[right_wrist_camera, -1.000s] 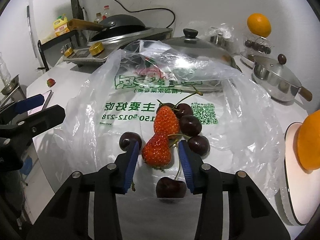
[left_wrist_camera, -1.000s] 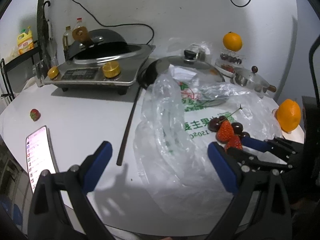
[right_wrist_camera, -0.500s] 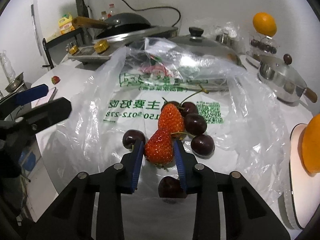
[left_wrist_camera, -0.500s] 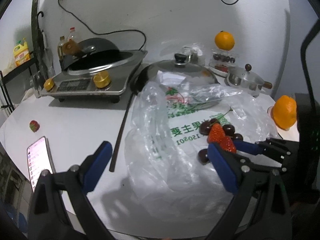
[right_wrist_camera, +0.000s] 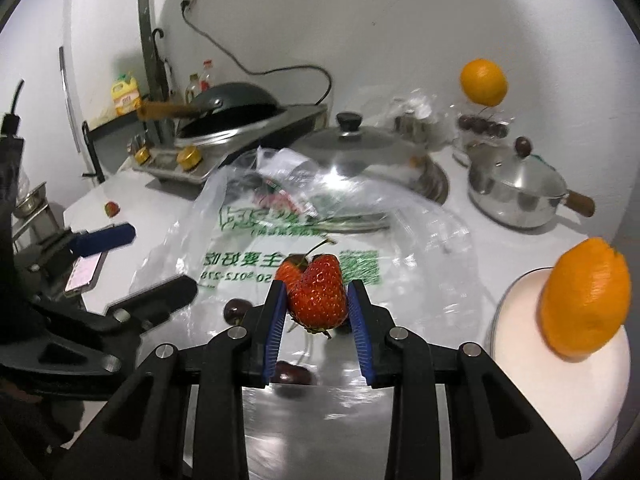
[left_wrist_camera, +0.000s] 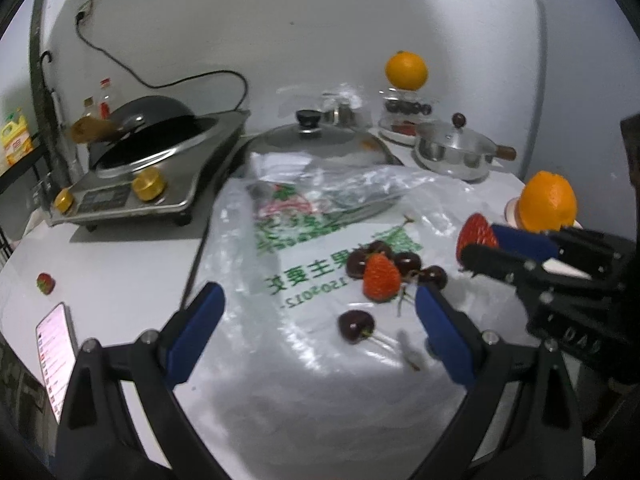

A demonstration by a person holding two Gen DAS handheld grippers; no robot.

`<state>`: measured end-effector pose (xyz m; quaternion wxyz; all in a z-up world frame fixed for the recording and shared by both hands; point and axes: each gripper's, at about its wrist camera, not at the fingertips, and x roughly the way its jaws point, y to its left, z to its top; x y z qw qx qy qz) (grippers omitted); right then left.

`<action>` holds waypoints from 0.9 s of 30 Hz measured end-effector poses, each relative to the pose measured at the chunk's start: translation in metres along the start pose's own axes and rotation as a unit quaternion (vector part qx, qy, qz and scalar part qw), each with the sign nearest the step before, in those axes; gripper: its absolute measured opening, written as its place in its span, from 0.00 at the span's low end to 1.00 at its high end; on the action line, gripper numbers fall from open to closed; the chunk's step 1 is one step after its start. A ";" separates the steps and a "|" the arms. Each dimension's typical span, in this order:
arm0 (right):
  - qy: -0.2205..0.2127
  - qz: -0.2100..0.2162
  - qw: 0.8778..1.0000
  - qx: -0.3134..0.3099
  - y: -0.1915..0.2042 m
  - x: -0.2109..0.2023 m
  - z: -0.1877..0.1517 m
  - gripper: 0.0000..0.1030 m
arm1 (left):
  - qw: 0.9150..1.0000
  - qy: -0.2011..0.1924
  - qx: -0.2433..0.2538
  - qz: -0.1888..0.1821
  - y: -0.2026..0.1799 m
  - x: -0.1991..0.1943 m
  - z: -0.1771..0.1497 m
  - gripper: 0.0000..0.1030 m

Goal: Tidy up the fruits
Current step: 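Lift the strawberry with the right gripper while the left gripper grasps a dark cherry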

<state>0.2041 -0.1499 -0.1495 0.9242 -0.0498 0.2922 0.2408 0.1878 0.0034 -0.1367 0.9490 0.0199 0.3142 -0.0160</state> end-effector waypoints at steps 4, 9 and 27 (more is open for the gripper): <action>-0.009 -0.009 1.000 0.008 -0.011 -0.008 -0.001 0.33 | 1.000 0.016 0.014 -0.009 -0.011 0.011 -0.002 0.82; -0.013 -0.014 1.000 0.016 -0.020 -0.012 -0.004 0.33 | 0.999 0.041 0.020 -0.021 -0.019 0.028 -0.006 0.71; -0.011 -0.012 1.000 0.020 -0.027 -0.007 -0.011 0.33 | 0.993 0.116 -0.013 -0.024 -0.010 0.068 -0.021 0.52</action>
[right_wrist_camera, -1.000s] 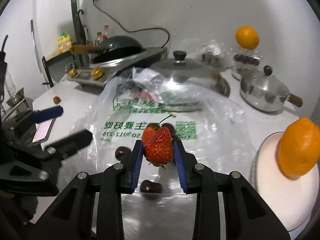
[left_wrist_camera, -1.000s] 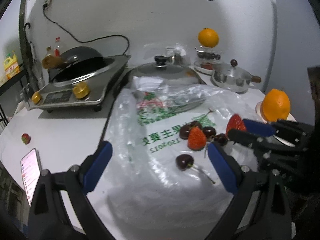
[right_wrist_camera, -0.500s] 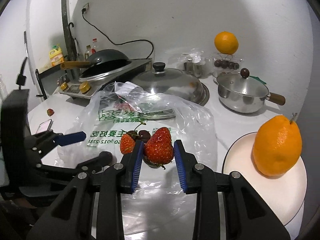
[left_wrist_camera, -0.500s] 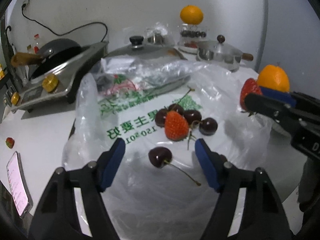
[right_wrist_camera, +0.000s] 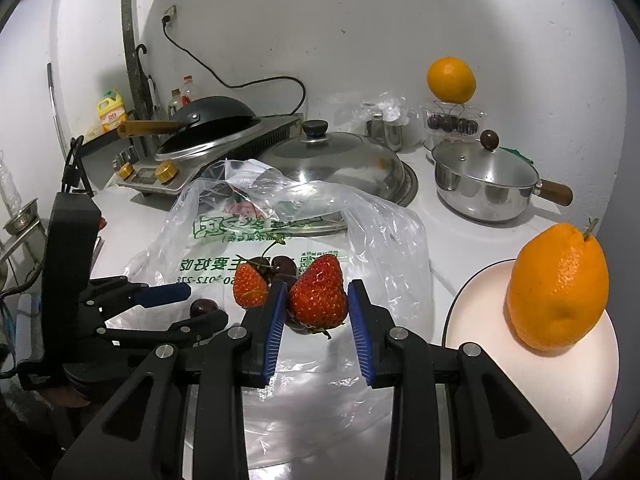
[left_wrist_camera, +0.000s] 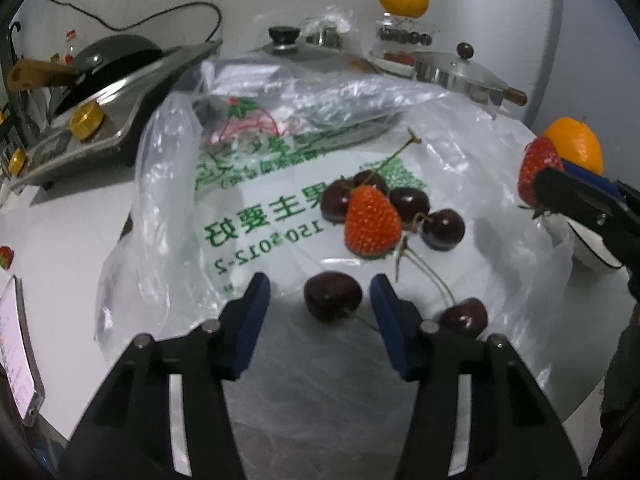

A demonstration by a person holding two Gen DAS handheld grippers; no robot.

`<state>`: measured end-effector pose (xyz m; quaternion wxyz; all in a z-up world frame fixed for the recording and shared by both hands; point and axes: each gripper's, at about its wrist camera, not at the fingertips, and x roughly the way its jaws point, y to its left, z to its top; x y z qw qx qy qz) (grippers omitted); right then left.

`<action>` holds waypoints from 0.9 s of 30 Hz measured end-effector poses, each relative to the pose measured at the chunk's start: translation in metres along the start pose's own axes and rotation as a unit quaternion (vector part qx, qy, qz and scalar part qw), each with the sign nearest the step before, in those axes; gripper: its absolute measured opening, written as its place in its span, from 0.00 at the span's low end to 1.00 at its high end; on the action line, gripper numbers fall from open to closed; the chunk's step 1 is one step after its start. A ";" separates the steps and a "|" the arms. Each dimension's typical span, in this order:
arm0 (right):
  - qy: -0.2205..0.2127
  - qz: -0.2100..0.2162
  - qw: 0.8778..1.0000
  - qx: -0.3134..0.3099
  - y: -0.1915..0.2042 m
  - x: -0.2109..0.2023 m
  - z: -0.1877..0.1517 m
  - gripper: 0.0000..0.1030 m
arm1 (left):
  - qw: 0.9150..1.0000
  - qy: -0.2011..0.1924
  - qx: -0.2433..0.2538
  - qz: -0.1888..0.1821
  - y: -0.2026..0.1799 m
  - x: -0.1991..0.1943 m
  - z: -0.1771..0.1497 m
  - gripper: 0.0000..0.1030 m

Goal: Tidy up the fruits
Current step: 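Lift the strawberry with the right gripper while the left gripper grasps a dark cherry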

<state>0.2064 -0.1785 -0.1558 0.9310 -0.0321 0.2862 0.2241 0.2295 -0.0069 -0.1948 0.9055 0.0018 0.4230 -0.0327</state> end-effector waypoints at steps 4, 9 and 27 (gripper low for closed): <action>0.000 0.000 1.000 0.000 0.000 0.000 0.000 0.33 | 1.000 0.000 -0.002 -0.002 0.001 0.001 0.000 0.45; -0.003 0.000 1.000 -0.002 -0.001 -0.001 0.000 0.33 | 1.000 -0.001 -0.005 -0.011 0.002 0.001 0.000 0.34; -0.022 -0.010 1.000 -0.011 -0.007 -0.021 0.009 0.33 | 0.999 -0.030 -0.010 -0.021 -0.005 -0.026 0.005 0.30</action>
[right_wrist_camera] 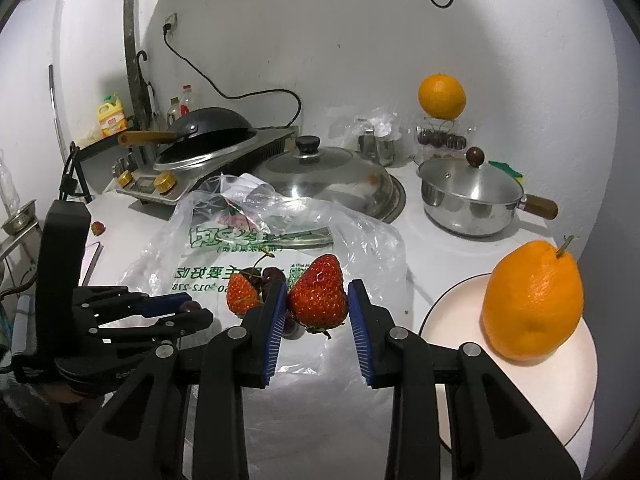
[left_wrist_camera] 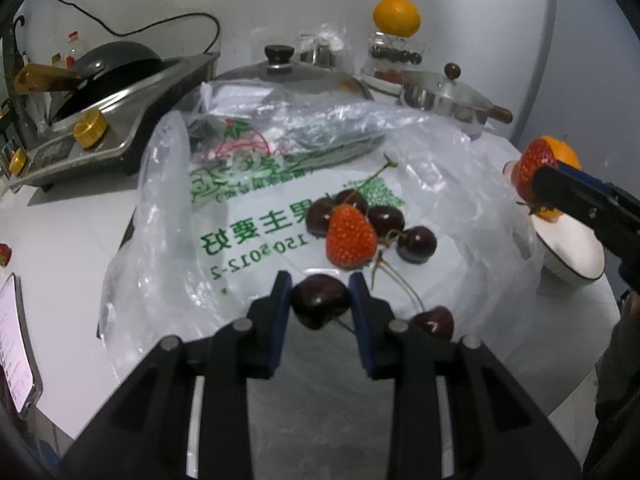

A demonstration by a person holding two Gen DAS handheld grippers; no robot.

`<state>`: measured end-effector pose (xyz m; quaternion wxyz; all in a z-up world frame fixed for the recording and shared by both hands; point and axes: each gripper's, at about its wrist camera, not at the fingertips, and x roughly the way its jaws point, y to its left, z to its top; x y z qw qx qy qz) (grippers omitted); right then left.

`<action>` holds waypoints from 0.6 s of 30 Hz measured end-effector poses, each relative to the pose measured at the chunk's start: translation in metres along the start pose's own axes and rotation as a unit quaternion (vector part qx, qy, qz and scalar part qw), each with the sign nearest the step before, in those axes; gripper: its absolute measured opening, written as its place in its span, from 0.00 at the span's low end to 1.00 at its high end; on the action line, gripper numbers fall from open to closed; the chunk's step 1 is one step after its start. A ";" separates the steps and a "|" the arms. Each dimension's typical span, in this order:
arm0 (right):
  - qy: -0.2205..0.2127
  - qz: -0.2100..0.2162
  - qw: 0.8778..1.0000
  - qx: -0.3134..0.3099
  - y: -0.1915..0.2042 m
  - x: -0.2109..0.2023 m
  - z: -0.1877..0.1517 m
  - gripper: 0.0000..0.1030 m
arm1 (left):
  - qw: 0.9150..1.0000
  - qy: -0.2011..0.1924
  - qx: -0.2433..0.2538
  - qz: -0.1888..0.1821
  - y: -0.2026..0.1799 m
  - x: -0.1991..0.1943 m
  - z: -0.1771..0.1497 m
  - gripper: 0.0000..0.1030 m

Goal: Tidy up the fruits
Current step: 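Lift the strawberry with the right gripper while the left gripper grasps a dark cherry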

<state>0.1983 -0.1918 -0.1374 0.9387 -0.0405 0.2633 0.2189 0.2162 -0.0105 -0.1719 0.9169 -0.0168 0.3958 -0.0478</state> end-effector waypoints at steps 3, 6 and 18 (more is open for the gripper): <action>-0.003 -0.003 1.000 -0.002 -0.001 -0.003 0.003 0.33 | 1.000 -0.009 0.000 -0.001 0.000 -0.008 0.002 0.30; -0.007 -0.008 1.000 -0.003 -0.002 -0.006 0.005 0.33 | 1.000 -0.018 0.001 -0.005 -0.001 -0.015 0.005 0.30; -0.017 -0.031 0.999 -0.005 -0.011 -0.021 0.009 0.33 | 0.999 -0.047 0.007 -0.015 -0.006 -0.036 0.012 0.30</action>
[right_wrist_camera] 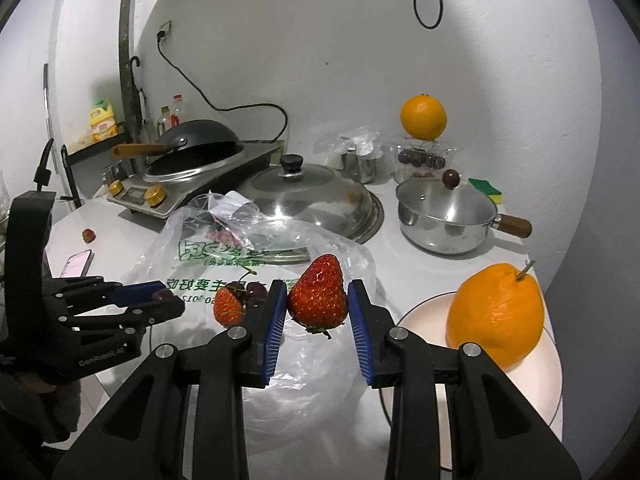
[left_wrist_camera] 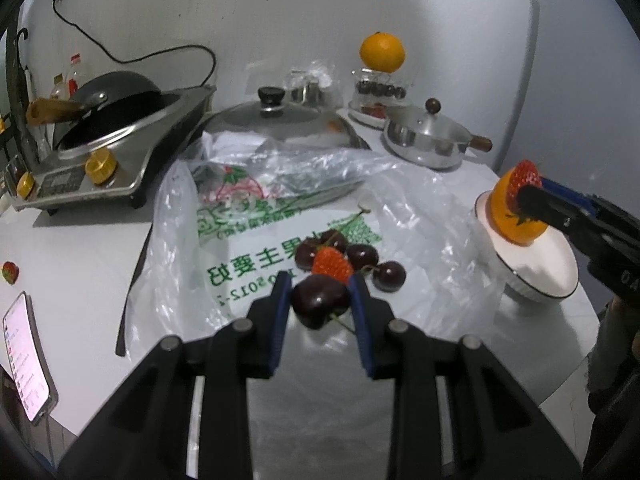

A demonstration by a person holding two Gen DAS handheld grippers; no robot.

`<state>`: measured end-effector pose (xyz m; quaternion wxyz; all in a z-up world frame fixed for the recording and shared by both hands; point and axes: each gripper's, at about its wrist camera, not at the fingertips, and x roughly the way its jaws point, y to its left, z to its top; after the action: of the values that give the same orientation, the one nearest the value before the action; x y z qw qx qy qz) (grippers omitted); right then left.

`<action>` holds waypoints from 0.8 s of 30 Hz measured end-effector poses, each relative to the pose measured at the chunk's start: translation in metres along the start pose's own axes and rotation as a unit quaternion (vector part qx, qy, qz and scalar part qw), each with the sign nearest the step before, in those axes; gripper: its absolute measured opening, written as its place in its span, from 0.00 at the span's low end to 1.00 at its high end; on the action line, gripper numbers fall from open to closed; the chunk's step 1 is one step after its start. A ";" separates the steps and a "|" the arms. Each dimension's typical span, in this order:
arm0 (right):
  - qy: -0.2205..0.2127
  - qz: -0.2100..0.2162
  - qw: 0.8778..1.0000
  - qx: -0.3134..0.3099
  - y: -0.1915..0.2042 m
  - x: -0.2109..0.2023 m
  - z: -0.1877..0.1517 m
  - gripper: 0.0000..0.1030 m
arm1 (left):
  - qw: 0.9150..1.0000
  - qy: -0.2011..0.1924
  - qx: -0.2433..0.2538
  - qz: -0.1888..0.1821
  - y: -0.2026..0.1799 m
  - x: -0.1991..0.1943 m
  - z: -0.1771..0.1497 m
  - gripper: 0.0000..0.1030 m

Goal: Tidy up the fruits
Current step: 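Lift the strawberry with the right gripper while the left gripper grasps a dark cherry, then carry the strawberry with the right gripper to the plate while the left gripper carries the cherry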

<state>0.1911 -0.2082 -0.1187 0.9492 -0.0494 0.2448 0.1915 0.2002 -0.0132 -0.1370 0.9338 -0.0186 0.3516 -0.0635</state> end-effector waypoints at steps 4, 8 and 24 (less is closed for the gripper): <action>-0.001 -0.011 1.000 0.003 -0.007 -0.004 -0.001 0.33 | 1.000 -0.008 0.004 -0.004 -0.005 -0.005 0.004 0.30; -0.003 -0.020 1.000 0.007 -0.016 -0.010 -0.003 0.33 | 1.000 -0.015 0.008 -0.010 -0.013 -0.008 0.008 0.30; 0.000 -0.062 0.997 0.042 -0.077 -0.032 -0.027 0.33 | 0.998 -0.012 0.049 -0.038 -0.076 0.003 0.023 0.30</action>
<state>0.1832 -0.2947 -0.1273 0.9604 -0.0250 0.2495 0.1215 0.2095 -0.0895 -0.1152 0.9348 0.0127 0.3355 -0.1161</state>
